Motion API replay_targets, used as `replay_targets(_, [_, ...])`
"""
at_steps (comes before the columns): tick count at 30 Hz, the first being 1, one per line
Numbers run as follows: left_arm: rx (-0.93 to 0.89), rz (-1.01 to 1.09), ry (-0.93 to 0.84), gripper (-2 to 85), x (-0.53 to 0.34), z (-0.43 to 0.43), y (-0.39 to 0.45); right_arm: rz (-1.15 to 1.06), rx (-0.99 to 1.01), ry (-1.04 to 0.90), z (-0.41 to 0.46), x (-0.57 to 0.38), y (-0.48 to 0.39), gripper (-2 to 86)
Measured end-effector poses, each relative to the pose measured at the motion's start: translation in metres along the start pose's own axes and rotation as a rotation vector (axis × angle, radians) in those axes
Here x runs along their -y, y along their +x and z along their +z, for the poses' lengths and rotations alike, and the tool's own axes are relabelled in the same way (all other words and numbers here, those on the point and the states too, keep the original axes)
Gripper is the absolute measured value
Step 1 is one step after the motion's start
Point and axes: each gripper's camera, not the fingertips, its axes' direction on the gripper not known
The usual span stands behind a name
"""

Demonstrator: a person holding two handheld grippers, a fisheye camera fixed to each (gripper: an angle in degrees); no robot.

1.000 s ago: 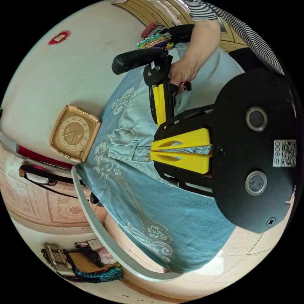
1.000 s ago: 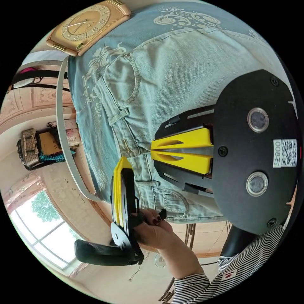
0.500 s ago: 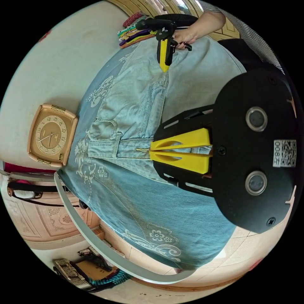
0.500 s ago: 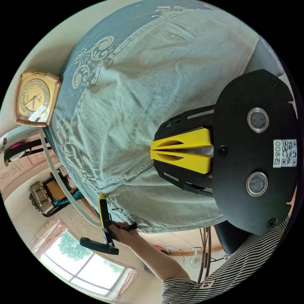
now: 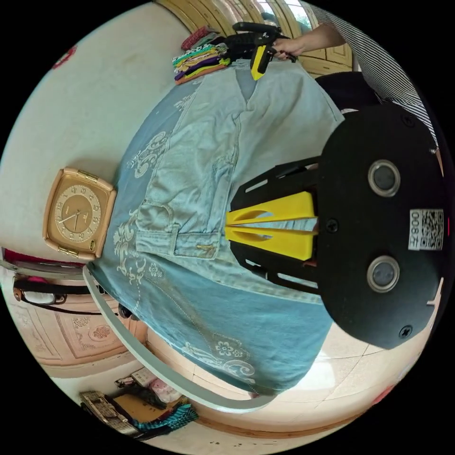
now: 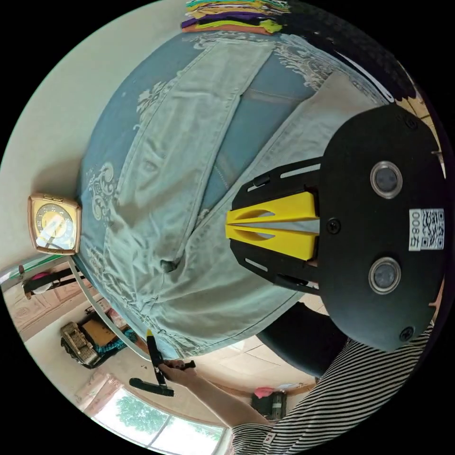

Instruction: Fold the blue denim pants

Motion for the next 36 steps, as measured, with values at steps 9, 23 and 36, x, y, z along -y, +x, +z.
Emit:
replay_targets(9, [-0.253,0.01,-0.175,0.2,-0.041,-0.053,0.082,0.403,-0.123,-0.121,-0.008,-0.207,0.07,0.1])
replay_targets(23, [-0.143,0.049,-0.386,0.5,0.084,-0.126,0.157,0.454,-0.301,-0.121,0.027,-0.326,0.075,0.5])
replay_targets(36, [-0.49,0.524,-0.297,7.6,0.241,-0.172,0.434,1.076,-0.17,0.159,0.002,-0.52,0.225,8.1])
